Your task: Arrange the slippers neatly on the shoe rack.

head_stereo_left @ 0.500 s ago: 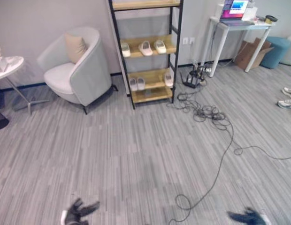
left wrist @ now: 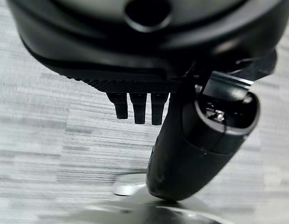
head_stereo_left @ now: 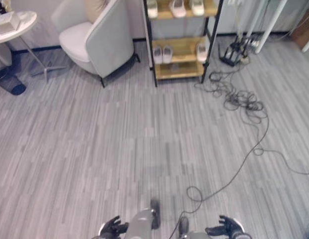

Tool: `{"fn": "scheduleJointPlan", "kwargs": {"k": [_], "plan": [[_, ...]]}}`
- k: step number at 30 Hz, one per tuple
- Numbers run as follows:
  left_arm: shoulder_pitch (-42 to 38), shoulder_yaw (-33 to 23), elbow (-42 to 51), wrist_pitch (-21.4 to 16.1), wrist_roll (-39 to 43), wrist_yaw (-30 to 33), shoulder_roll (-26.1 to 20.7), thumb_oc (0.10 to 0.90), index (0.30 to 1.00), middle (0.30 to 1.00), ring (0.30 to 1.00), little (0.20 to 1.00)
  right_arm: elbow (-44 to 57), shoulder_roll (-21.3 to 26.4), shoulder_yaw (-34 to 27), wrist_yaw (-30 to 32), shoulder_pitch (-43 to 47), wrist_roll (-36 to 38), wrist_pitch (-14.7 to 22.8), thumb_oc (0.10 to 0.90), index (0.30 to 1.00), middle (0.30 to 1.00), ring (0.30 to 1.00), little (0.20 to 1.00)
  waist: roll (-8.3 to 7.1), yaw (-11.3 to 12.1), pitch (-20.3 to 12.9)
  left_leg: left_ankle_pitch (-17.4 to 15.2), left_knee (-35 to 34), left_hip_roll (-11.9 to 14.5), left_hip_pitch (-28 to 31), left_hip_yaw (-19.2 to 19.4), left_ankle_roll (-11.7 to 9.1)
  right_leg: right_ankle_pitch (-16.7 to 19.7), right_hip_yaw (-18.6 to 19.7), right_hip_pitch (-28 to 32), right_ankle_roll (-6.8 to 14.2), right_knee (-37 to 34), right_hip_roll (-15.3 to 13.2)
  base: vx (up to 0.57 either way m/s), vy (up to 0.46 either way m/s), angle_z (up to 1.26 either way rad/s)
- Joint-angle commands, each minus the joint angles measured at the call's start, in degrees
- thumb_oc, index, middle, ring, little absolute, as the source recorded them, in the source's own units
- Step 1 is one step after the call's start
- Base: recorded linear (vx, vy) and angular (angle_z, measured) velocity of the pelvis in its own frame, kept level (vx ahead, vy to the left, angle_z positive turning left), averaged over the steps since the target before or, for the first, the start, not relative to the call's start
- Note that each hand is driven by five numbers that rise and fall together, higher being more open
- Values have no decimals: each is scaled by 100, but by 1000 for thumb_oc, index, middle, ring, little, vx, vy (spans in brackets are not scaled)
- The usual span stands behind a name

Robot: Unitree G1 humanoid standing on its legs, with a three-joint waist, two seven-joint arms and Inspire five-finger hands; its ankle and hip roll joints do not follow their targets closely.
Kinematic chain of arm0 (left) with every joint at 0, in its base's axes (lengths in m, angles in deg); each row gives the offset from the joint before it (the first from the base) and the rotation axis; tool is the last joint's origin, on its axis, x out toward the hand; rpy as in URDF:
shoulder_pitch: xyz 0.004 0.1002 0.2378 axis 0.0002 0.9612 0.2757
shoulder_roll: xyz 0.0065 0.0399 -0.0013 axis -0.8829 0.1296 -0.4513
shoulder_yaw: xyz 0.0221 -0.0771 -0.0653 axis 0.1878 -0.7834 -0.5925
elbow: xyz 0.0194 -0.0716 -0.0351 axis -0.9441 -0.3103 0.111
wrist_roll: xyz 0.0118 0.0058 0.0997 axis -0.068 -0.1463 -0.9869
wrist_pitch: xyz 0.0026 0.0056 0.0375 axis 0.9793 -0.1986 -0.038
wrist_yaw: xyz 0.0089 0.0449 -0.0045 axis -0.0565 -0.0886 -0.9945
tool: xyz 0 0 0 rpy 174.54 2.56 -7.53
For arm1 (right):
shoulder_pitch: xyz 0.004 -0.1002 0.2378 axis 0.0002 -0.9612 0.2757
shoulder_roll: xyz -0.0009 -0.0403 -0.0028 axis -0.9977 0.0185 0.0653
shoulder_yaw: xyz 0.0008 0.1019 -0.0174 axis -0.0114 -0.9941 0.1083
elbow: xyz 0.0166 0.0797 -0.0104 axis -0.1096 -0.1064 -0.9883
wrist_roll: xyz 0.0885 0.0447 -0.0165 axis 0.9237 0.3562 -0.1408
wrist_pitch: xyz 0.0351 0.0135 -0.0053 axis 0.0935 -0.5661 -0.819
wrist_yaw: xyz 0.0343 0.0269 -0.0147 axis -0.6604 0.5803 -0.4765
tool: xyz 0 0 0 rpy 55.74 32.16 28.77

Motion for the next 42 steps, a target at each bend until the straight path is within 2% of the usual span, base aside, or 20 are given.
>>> {"fn": "scheduleJointPlan", "kwargs": {"k": [1,6,7,9,10,12,16,17,20,21,22,23,26,27,31,33,34,36,38,42], "plan": [[129,-104,-83,-47,-255,-40,8,800,900,900,900,900,321,135,110,78,-184,-214,116,800,900,900,900,900,-367,408,-400,144,256,-187,-186,-231,461,-780,432,1005,765,179,-56,774,79,-54],[127,-122,-237,31,-787,17,-162,800,900,900,900,900,115,3,-39,-43,-334,-165,96,800,900,900,900,900,-704,435,-600,93,873,-288,-133,-143,734,-457,549,908,1031,1077,-222,510,102,-65],[-74,91,-39,18,-998,36,-300,800,900,900,900,900,97,-16,47,-121,-331,-291,68,800,900,900,900,900,-774,326,-544,-415,1045,-353,290,-137,977,1012,465,259,1601,2849,-548,651,193,-12],[-74,92,-39,19,-998,36,-299,800,900,900,900,900,97,-15,47,-121,-331,-291,68,800,900,900,900,900,-767,335,-556,-415,1049,-341,275,-131,976,1020,475,240,1599,2849,-538,419,134,-15],[-276,285,171,14,-1074,93,-395,800,900,900,900,900,196,-33,67,-135,-337,-308,70,800,900,900,900,900,-600,141,-408,-701,1025,-328,847,-237,1158,1548,385,-312,1503,3906,-648,745,249,-3],[-363,400,411,-35,-1032,126,-415,800,900,900,900,900,284,-27,68,-96,-332,-349,87,800,900,900,900,900,-412,-6,-313,-900,881,-288,1377,-335,1238,1368,32,-912,1335,4229,-848,655,201,10],[-528,393,798,-135,-621,140,-410,800,900,900,900,900,346,-37,50,-100,-487,-310,97,800,900,900,900,900,-299,-289,-226,-1352,740,-265,2276,-591,1099,433,-641,-1545,1099,2962,-920,515,-40,11],[-529,393,797,-135,-621,140,-410,800,900,900,900,900,346,-38,50,-100,-486,-310,97,800,900,900,900,900,-292,-295,-231,-1344,736,-257,2270,-598,1096,449,-653,-1538,1095,2937,-911,460,-147,13],[-622,821,973,-248,-1320,200,-372,800,900,900,900,900,165,31,-81,-127,-712,-277,54,800,900,900,900,900,-264,-623,-293,-1666,538,-64,3035,-959,721,892,-92,-1739,1363,447,-790,756,-281,36],[-623,821,973,-248,-1320,200,-371,800,900,900,900,900,165,32,-81,-127,-712,-277,54,800,900,900,900,900,-260,-622,-287,-1668,536,-60,3044,-959,720,894,-93,-1729,1363,442,-786,900,-521,46],[-482,954,605,-222,-1735,184,-238,800,900,900,900,900,-37,129,-198,-119,-774,-379,0,800,900,900,900,900,-214,-747,-489,-1463,944,243,3276,-1159,447,1122,94,-1815,1325,481,-750,669,-434,41],[-481,954,603,-224,-1736,186,-234,800,900,900,900,900,-37,132,-197,-119,-775,-378,1,800,900,900,900,900,-206,-749,-488,-1471,951,251,3277,-1160,445,1117,91,-1812,1323,486,-744,851,-569,44],[-359,924,449,-156,-1775,139,-194,800,900,900,900,900,-139,186,-236,-117,-765,-373,0,800,900,900,900,900,-149,-763,-545,-709,2142,523,2903,-1076,285,924,72,-1603,1049,744,-513,308,-347,1],[-354,926,519,-143,-1710,129,-231,800,900,900,900,900,-150,237,-252,-1,-691,-151,39,800,900,900,900,900,-282,-680,-373,179,4050,1039,1965,-795,339,657,-110,-1248,625,881,-379,287,-562,-13],[-366,978,571,-117,-1669,172,-264,800,900,900,900,900,-161,353,-145,100,-473,-116,39,800,900,900,900,900,-528,-364,-138,-325,5033,906,1050,-676,620,328,-69,-745,402,842,-232,283,-333,6],[-357,978,671,-139,-1629,168,-254,800,900,900,900,900,-72,369,-97,137,-397,-128,79,800,900,900,900,900,-533,-215,-142,-514,4323,528,791,-482,607,132,-46,-501,427,843,-197,538,-107,-1],[-278,1010,743,-203,-1606,214,-254,800,900,900,900,900,20,414,8,170,-310,-178,151,800,900,900,900,900,-473,-24,-159,-627,3047,75,503,-221,699,-27,-3,-189,558,759,-64,647,-11,5],[-227,991,790,-209,-1603,213,-248,800,900,900,900,900,106,423,86,184,-262,-249,159,800,900,900,900,900,-377,161,-242,-365,1605,-144,565,-206,690,-189,76,129,631,687,56,581,13,-10],[-202,955,762,-207,-1613,239,-263,800,900,900,900,900,175,402,202,174,-152,-416,131,800,900,900,900,900,-369,374,-313,69,1074,-299,373,-365,578,-324,188,446,634,690,237,459,-6,-20],[-127,868,660,-192,-1716,260,-280,800,900,900,900,900,249,316,344,252,-90,-771,175,800,900,900,900,900,-454,472,-481,-112,918,-445,736,-643,821,-551,193,416,743,1332,286,312,16,-55]]}}
